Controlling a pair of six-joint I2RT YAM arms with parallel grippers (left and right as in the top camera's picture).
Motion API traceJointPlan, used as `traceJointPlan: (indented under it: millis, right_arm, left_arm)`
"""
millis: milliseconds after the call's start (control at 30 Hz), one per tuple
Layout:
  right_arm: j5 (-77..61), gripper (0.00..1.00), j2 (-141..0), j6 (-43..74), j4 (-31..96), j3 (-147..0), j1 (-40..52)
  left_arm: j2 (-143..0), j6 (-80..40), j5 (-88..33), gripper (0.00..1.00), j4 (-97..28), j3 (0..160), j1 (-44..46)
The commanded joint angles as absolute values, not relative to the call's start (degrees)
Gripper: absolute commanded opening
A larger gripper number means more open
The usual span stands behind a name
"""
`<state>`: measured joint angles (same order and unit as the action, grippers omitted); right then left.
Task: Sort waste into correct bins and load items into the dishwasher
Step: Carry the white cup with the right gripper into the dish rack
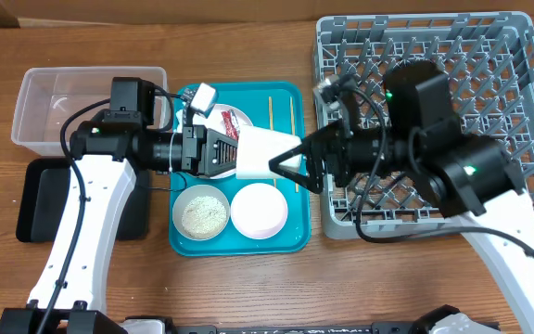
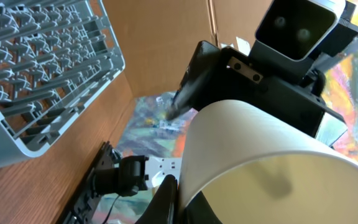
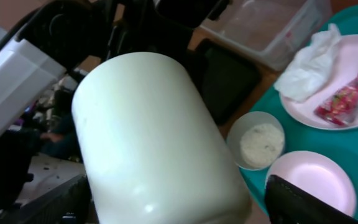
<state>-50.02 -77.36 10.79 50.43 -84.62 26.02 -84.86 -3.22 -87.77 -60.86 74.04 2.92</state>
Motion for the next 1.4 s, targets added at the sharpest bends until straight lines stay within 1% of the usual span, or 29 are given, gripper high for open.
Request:
traceJointPlan:
  millis: [0,100,167,200,233,267,333,367,433,500,567,633,767,833,967,1033,1133,1367]
  right_arm:
    - [-62.57,0.85,-78.61,4.47,48.75,-84.6,26.35]
    - [-64.6,0.74,-78.81,4.23,48.18,-84.6,26.35]
    - [-64.62,0.73,-78.78,4.34,48.53,-84.6,26.35]
    - [-64.58,0.7,-78.78,4.49,48.88,-84.6,26.35]
    - [-64.55,0.64,-78.78,4.49,48.95,-84.6,26.35]
    - [-64.55,0.61,-78.78,4.49,48.95,-84.6,26.35]
    - [-63.88,0.57,-78.76,4.49,48.99,-84.6,26.35]
    - [-63.4,0.57,-78.76,4.49,49.06,-84.6,26.28]
    - [-61.41,0.57,-78.48,4.51,49.43,-84.62,26.06]
    - [-57.58,0.57,-77.69,4.69,50.5,-84.79,25.34]
    - [-52.05,0.57,-76.14,4.71,52.69,-85.19,23.99]
    - [-46.61,0.57,-74.43,6.07,54.76,-85.47,22.44]
    - [-32.25,0.57,-69.69,12.97,60.51,-85.54,17.87]
    - [-23.11,0.57,-67.68,17.15,65.73,-85.54,15.57]
    - [-11.07,0.57,-67.66,23.44,76.51,-85.25,14.55]
    - [-9.43,0.58,-68.75,25.56,80.07,-83.79,15.14]
    - [-9.37,0.58,-70.52,28.71,80.27,-79.05,16.6]
    - [-8.75,0.58,-76.58,33.45,69.52,-66.63,19.07]
  left_arm:
    - [-83.81,-1.65,-90.65,0.04,-61.06,74.76,3.14]
    - [-83.81,-1.67,-90.65,0.04,-61.06,74.76,3.14]
    - [-83.81,-1.65,-90.65,0.04,-61.04,74.76,3.14]
    - [-83.81,-1.67,-90.63,0.04,-60.95,74.76,3.14]
    - [-83.83,-1.67,-90.63,0.04,-60.9,74.76,3.14]
    - [-83.81,-1.67,-90.63,0.04,-60.9,74.76,3.14]
    - [-83.81,-1.67,-90.63,0.04,-60.9,74.76,3.14]
    - [-83.83,-1.67,-90.63,0.06,-60.93,74.76,3.14]
    - [-83.81,-1.67,-90.63,0.23,-61.06,74.76,3.14]
    - [-83.81,-1.67,-90.56,0.52,-61.06,74.76,3.14]
    - [-83.81,-1.69,-89.23,1.0,-61.1,74.76,3.14]
    - [-83.81,-1.69,-86.52,1.0,-61.63,74.76,3.14]
    - [-83.81,-1.72,-75.99,1.0,-64.29,74.76,3.14]
    - [-83.81,-1.69,-70.35,1.0,-66.17,74.76,3.14]
    - [-83.81,-1.69,-66.06,1.0,-67.48,74.76,3.14]
    - [-83.81,-1.69,-65.82,1.0,-67.35,74.76,3.14]
    - [-83.81,-1.67,-65.8,1.0,-67.02,74.76,3.14]
    - [-83.83,-1.69,-65.49,1.0,-67.26,74.76,3.14]
